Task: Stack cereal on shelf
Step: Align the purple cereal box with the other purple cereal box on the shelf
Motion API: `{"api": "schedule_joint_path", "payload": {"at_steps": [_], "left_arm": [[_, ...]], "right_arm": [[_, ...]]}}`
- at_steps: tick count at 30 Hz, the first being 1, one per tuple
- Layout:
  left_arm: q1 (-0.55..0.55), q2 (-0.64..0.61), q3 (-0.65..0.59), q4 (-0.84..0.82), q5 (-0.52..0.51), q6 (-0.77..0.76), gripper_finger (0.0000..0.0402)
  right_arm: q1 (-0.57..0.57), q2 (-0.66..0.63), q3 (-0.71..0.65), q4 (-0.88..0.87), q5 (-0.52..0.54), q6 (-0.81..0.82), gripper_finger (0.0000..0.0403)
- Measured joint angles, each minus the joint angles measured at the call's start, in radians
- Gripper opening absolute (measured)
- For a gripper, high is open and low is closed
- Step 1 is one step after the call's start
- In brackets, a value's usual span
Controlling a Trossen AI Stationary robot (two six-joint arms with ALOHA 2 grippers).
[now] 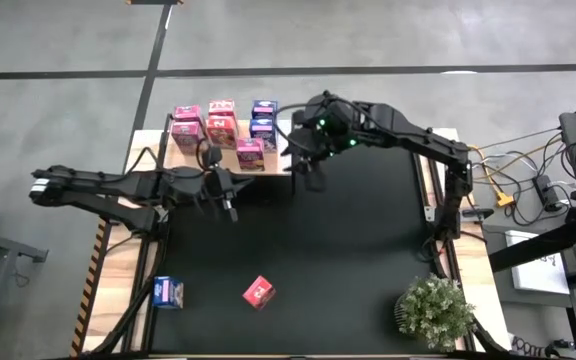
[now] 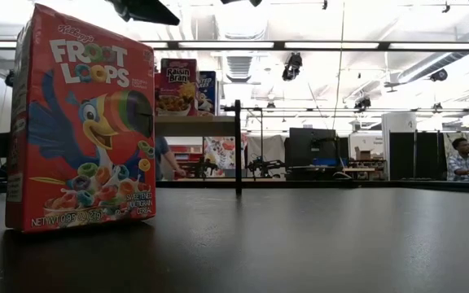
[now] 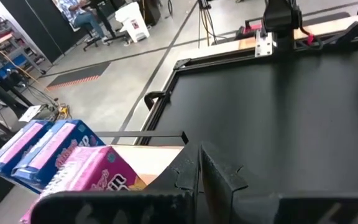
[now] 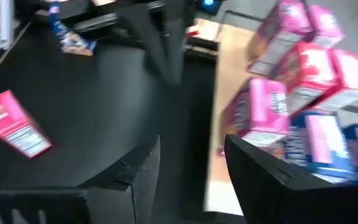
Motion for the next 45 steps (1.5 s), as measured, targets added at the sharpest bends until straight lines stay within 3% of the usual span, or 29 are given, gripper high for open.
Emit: {"api": "schedule_joint_path", "payload": {"at_steps": [9,22,28,33,39,45], "left_arm": [[0.0,0.018,0.0,0.013,0.0,0.007,0.0],[0.041,0.032,0.003,0.171,-0.013,0.094,0.0],[0.113,0.081,0.003,0.23,-0.138,0.113,0.0],[0.158,0.132,0.003,0.236,-0.151,0.102,0.0],[0.164,0.17,0.003,0.228,-0.257,0.095,0.0],[0.165,0.172,0.003,0.222,-0.28,0.093,0.0]], "right_arm": [[0.037,-0.178,-0.425,0.304,-0.011,0.034,0.0142],[0.039,-0.396,-1.017,0.83,-0.008,0.061,0.0111],[0.041,-0.448,-1.169,1.014,-0.007,0.061,0.0095],[0.041,-0.489,-1.281,1.12,-0.007,0.061,0.0078],[0.041,-0.513,-1.358,1.168,-0.007,0.062,0.0062],[0.041,-0.507,-1.378,1.183,-0.007,0.069,0.0059]]}}
